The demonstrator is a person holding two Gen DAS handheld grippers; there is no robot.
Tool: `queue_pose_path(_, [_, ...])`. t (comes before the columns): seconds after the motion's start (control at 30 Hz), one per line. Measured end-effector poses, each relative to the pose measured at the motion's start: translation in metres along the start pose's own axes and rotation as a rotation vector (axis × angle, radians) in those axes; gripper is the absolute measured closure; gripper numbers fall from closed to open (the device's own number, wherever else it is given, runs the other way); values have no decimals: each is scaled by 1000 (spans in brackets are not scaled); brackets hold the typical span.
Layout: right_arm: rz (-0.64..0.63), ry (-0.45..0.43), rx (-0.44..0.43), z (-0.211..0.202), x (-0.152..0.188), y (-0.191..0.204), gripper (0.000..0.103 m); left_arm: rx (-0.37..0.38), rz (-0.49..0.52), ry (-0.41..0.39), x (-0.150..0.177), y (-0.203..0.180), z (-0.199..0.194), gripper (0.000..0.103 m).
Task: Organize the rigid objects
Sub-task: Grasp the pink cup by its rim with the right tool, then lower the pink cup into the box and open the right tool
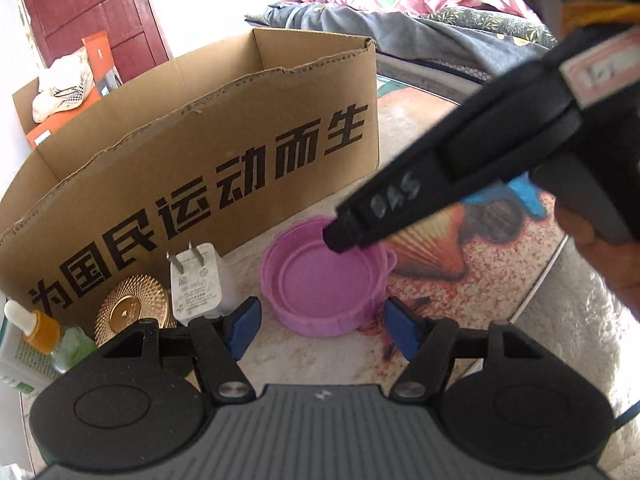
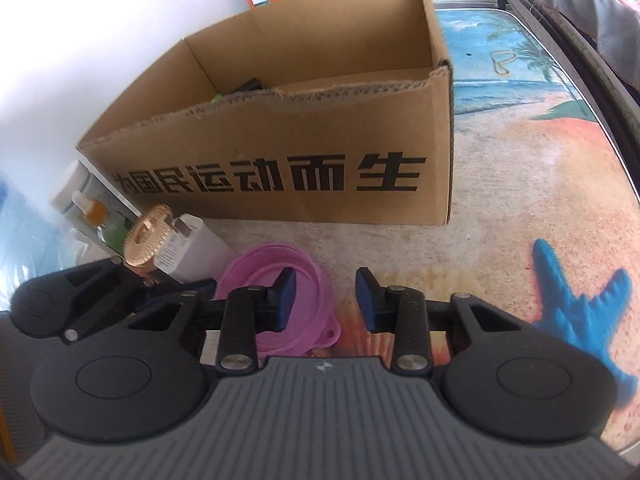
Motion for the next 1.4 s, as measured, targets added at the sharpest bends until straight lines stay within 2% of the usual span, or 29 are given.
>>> queue_pose_path(0.03, [5, 9, -10, 2, 1, 0, 87, 1, -5, -3, 0, 0, 1, 35])
queue_pose_path(0.13, [-7, 0, 6, 3, 4, 4, 91, -3, -14, -9, 0, 0, 1, 36])
queue_pose_path(0.27, [-1, -15, 22, -9, 6, 10, 92, -5, -12, -17, 0, -2, -7, 36])
queue_pose_path(0.4, [-67, -89, 53, -43, 1, 34, 92, -45, 14, -81, -13, -6, -37, 36])
queue_pose_path(0.63, [-182, -234, 59, -98, -39, 75, 92, -122, 18, -234, -50, 14, -100, 36])
queue_pose_path(0.8, [-235, -239, 23, -101, -88, 92, 92, -153, 0, -252, -81, 46, -112, 36])
queue_pose_path(0.93, [-232, -151, -9, -73, -134, 93, 91, -108, -65, -174, -111, 87, -92, 36])
queue_pose_path(1.13, [-151, 78, -18, 5, -193, 73, 91, 75, -189, 61, -141, 154, -20, 36])
queue_pose_path(1.27, [-98, 198, -3, 52, -214, 55, 91, 189, -277, 185, -144, 179, 32, 36])
queue_pose_path(1.4, [-82, 290, 28, 92, -214, 37, 91, 269, -345, 309, -140, 188, 77, 36])
Point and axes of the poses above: each gripper's, at about its wrist camera, not at the fingertips, and z roughly the way its jaws point, y to its left, x to its underside, the point moved 5 cm from there along z, roughly the way its jaws point, and after that the axes turned 1 degree about z, right-handed, at the moved point
